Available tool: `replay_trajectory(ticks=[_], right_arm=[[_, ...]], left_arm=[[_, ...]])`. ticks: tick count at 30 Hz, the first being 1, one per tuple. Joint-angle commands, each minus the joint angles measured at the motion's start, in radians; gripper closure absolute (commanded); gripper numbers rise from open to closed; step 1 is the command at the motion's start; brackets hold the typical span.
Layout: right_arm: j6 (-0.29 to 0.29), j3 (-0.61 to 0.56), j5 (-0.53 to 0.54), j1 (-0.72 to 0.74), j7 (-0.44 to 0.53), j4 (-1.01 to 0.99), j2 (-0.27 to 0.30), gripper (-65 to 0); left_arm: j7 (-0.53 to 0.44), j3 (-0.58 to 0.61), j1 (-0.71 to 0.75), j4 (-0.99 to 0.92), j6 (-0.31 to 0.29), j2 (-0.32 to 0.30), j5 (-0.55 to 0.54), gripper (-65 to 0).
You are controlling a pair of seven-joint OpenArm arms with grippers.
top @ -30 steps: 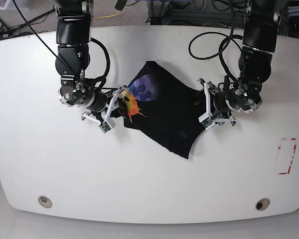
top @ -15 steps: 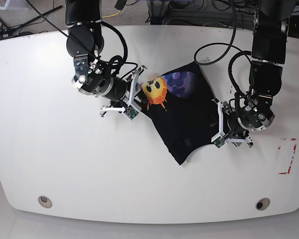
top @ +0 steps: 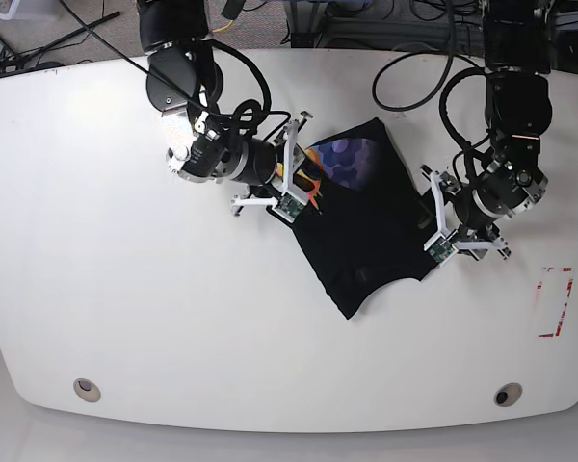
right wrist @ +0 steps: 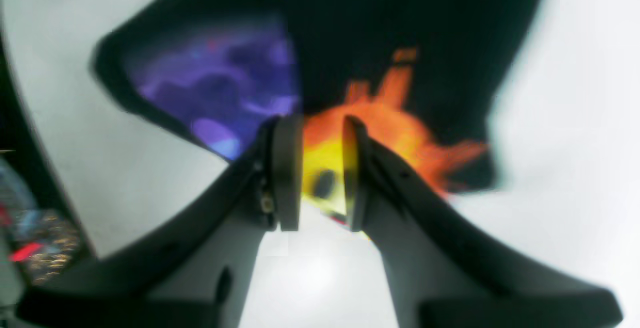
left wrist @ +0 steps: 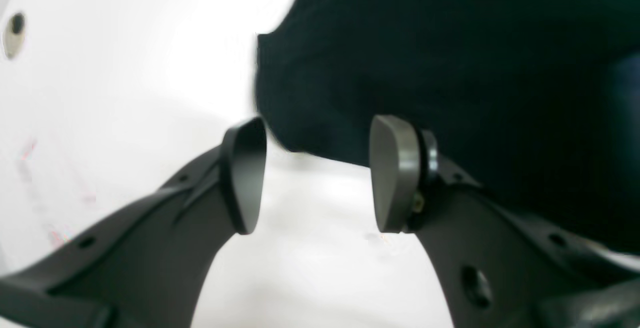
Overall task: Fold the T-shirt properly
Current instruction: 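Lift the folded shirt with the left gripper and carry it to the table corner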
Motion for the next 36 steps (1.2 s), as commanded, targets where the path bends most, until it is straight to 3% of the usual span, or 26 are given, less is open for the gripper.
replay_trajectory(ticks=[1,6,9,14,21,24,27,31,36], right_arm=[[0.001,-0.042,0.018,0.022,0.038,-0.054,-0.029,-13.0],[0.001,-0.14,0.016,0.047,0.179,-0.244,-0.032,-13.0],[-0.001,-0.145,0.026,0.065,0.196,-0.27,-0.031,-13.0],[-0.004,-0.104,0.027,0.051,0.153,-0.12,-0.009,-13.0],[0.0,0.076,0.027,0.048,0.034,0.067,0.0,-13.2],[0.0,0.143,0.029,0.05,0.009,0.098,0.035,-13.2],[0.0,0.169,0.029,0.051,0.006,0.104,0.072,-13.2],[0.001,0.203,0.029,0.05,0.006,0.1,0.117,-13.2],[0.001,0.274,0.029,0.044,0.006,0.095,0.121,-13.2]], left_arm=[[-0.016,-0.029,0.012,0.047,0.003,0.011,-0.007,-31.1],[-0.016,-0.06,0.066,0.082,0.003,0.02,-0.008,-31.1],[-0.016,-0.059,0.089,0.102,0.003,0.02,-0.01,-31.1],[-0.016,-0.054,0.12,0.124,0.003,0.038,-0.012,-31.1],[-0.014,-0.054,0.146,0.147,0.01,0.14,-0.005,-31.3],[-0.014,-0.052,0.141,0.147,0.023,0.198,-0.001,-31.5],[-0.016,-0.025,0.129,0.145,0.119,0.264,0.042,-31.9],[-0.019,0.066,0.083,0.14,0.297,0.324,0.137,-42.2],[-0.06,0.118,0.068,0.111,0.509,0.407,0.177,-49.3]])
